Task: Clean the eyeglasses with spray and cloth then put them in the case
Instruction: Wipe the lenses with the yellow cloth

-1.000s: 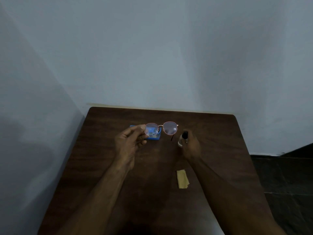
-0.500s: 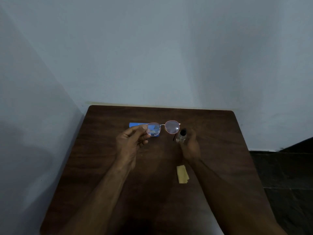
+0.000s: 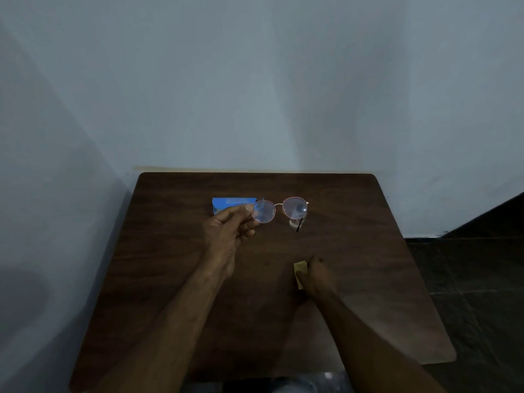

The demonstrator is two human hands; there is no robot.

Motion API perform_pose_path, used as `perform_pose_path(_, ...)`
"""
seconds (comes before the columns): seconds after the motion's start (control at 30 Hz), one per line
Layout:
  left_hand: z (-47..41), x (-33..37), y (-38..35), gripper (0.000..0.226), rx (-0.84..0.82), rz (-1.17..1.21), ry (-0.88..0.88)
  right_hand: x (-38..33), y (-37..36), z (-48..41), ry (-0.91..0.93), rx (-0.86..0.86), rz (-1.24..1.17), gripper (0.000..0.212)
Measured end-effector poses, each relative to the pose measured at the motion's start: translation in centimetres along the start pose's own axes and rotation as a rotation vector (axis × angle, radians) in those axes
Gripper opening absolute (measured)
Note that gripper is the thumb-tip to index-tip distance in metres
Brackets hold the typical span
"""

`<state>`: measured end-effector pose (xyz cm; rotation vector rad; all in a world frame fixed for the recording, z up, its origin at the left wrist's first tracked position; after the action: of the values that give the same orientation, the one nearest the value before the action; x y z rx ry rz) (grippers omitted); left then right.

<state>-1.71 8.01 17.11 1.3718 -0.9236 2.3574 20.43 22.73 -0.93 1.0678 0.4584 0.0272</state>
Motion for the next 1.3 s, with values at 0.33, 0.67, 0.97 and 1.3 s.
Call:
perform_pose_path(0.33, 0.1, 0.5, 0.7, 0.012, -0.044, -0.005, -0.008, -2.3, 3.0, 3.7, -0.127, 0.209, -0.777, 0.014)
perform_pose_path(0.67, 0.1, 0.6, -0.8, 0.015, 0.014, -0.127, -0.088, -13.2, 17.5, 13.6, 0.396, 0.497, -1.014, 0.023)
perform_pose_path(0.97, 1.7, 0.9, -2.9, 0.015, -0.008, -0.16, -0.142, -18.4, 21.4, 14.2, 0.604, 0.77, -0.316, 0.006)
perform_pose_path(1.3, 1.4, 1.6, -2.9, 0.012, 0.026, -0.124, -0.125, -17.4, 18.8, 14.8, 0.593, 0.761, -0.276, 0.006)
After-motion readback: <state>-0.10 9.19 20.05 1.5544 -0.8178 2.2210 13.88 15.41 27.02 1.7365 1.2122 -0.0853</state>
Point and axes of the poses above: each hand's wrist, its own z-axis away from the middle knuckle, its own y-axis out of the back of the hand, x = y × z, the point moved 8 cm from there along -z, towards the middle knuckle
